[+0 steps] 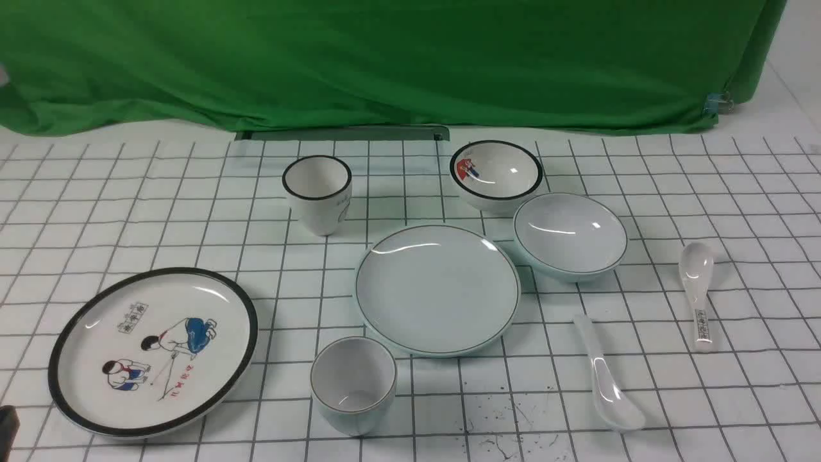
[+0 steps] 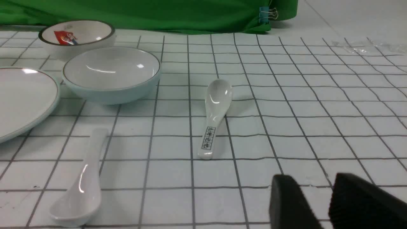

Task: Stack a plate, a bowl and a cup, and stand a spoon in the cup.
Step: Use the right arm to grab a blue rice bowl

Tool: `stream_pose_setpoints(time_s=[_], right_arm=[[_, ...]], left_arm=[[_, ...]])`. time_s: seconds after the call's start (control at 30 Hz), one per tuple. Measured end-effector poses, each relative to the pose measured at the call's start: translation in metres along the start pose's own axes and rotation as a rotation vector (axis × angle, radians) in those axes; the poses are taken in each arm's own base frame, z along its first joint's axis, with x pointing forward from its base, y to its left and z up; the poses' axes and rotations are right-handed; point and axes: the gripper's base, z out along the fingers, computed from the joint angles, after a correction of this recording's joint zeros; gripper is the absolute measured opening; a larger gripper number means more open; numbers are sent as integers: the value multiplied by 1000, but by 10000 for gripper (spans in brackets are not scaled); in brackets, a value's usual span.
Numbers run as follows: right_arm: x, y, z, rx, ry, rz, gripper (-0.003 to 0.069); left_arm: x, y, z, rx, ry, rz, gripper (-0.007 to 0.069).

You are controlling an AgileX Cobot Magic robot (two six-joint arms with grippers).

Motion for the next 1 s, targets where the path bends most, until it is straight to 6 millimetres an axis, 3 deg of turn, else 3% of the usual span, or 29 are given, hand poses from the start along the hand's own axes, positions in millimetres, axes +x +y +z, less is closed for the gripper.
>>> stream_pose_setpoints(time_s=[1.0], right_arm=[[0,0,0,3,0,-12,242]], left_arm=[[0,0,0,0,-1,0,-29]])
